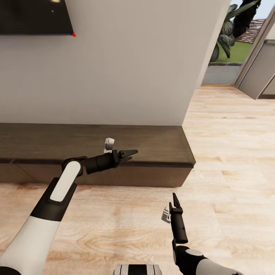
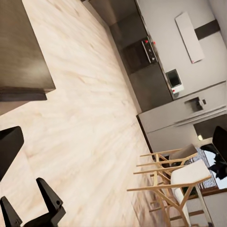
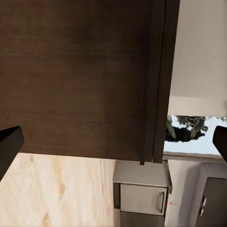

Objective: Place each of the two pumpkins and all three candles from the living room inside a cabinet in the living room (use any cabinet), then make sure every cabinet is closed, and position the cauldron so it is next to a table in the living room.

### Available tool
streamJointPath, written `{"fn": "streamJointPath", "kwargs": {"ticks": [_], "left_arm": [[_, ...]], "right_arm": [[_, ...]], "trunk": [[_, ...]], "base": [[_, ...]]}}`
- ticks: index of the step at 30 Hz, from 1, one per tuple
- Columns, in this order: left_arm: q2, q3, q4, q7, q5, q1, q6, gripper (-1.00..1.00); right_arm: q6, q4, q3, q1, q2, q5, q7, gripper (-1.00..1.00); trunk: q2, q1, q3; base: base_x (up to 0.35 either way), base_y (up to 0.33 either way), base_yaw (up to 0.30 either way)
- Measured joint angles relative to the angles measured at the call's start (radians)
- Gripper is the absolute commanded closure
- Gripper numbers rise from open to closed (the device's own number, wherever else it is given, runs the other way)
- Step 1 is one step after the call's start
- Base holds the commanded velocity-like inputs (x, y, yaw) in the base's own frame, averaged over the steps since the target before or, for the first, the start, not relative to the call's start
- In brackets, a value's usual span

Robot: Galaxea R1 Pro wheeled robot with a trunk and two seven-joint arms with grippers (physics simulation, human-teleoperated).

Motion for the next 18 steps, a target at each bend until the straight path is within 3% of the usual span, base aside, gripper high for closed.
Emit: {"fn": "streamJointPath", "kwargs": {"ticks": [10, 16, 18], "left_arm": [[-0.002, -0.003, 0.000, 0.000, 0.000, 0.000, -0.001, -1.00], [-0.002, -0.003, 0.000, 0.000, 0.000, 0.000, -0.001, -1.00], [-0.002, -0.003, 0.000, 0.000, 0.000, 0.000, -0.001, -1.00]], "right_arm": [[0.000, -0.018, -0.012, -0.001, 0.001, -0.008, 0.000, -1.00], [0.000, -0.063, -0.111, -0.001, 0.001, -0.007, 0.000, -1.00], [0.000, -0.068, -0.123, -0.001, 0.001, -0.006, 0.000, -1.00]], "trunk": [[-0.070, 0.038, -0.031], [-0.112, 0.061, -0.050], [-0.126, 0.069, -0.056]], "base": [[0.000, 0.000, 0.000], [0.000, 0.000, 0.000], [0.000, 0.000, 0.000]]}}
